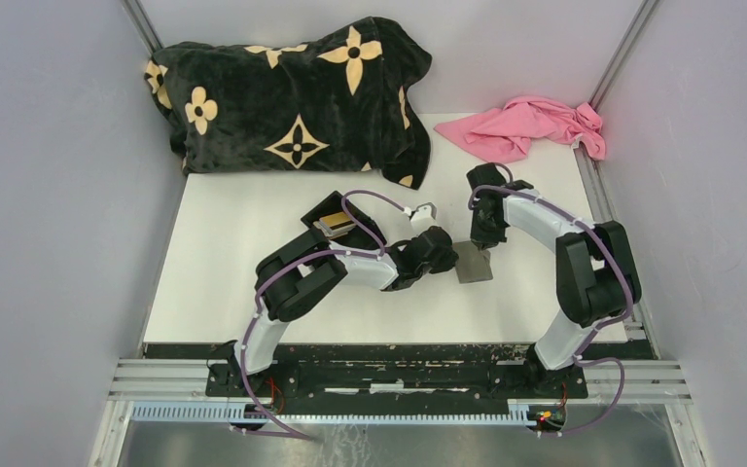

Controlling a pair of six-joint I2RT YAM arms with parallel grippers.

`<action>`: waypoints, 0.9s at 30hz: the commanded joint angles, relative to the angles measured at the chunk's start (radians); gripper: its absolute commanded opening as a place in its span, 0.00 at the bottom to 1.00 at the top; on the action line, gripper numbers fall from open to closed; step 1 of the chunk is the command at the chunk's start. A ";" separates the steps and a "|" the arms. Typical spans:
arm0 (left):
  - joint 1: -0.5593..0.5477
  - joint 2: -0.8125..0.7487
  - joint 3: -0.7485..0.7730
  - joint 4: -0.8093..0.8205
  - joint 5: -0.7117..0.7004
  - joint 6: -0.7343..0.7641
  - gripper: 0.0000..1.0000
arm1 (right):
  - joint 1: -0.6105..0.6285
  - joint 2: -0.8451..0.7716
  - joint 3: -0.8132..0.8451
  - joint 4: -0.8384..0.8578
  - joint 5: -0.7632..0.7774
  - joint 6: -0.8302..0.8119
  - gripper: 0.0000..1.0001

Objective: Put the credit cards into the card holder
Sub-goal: Open the card holder at the center of the board.

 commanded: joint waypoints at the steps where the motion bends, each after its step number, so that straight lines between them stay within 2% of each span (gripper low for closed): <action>1: 0.010 0.098 -0.120 -0.427 0.021 0.034 0.15 | -0.023 -0.052 0.010 0.026 -0.010 0.002 0.11; 12: 0.067 -0.052 -0.198 -0.507 -0.089 0.026 0.15 | -0.051 -0.068 -0.008 0.039 -0.085 0.024 0.12; 23: 0.108 -0.167 -0.314 -0.544 -0.176 -0.024 0.16 | 0.022 -0.044 -0.015 0.041 -0.100 0.033 0.15; 24: 0.110 -0.179 -0.321 -0.548 -0.185 -0.027 0.16 | 0.028 -0.042 -0.014 0.039 -0.098 0.035 0.16; 27: 0.112 -0.217 -0.333 -0.551 -0.196 -0.032 0.27 | 0.046 -0.039 -0.010 0.037 -0.088 0.036 0.22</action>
